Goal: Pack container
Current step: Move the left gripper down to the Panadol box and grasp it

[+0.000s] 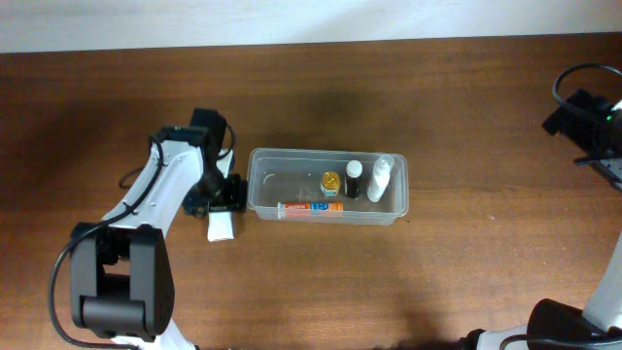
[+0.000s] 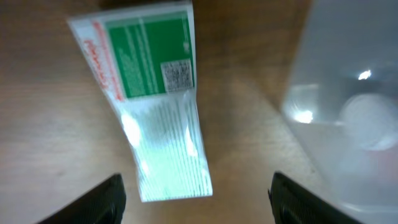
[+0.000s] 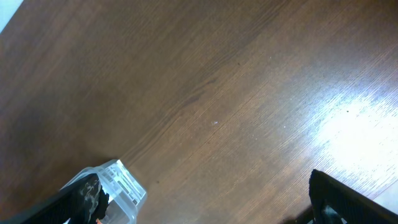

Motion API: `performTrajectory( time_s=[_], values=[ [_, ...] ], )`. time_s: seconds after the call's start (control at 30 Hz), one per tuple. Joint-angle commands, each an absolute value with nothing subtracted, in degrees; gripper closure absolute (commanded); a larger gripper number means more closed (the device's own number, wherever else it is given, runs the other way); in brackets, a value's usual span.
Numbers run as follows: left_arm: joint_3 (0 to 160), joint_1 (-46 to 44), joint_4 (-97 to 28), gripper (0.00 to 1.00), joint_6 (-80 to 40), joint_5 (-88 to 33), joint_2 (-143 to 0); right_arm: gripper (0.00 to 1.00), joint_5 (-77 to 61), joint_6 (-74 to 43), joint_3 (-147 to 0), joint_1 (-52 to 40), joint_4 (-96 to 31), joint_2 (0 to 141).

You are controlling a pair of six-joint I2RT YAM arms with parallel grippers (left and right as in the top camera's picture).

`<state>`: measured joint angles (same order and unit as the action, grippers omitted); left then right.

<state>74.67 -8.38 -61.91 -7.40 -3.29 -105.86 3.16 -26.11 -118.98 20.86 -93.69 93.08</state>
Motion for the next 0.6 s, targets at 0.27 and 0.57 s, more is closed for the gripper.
performTrajectory(
  time_s=[0.27, 0.57],
  values=[
    [67.0, -8.2, -54.4, 0.25, -8.1, -2.7, -106.2, 0.02, 3.7, -25.9, -119.0, 21.1, -93.7, 93.1],
    [65.6, -5.6, -50.9, 0.31, -8.6, -3.2, -106.2, 0.02, 3.7, -25.9, -119.0, 21.1, -93.7, 93.1]
  ],
)
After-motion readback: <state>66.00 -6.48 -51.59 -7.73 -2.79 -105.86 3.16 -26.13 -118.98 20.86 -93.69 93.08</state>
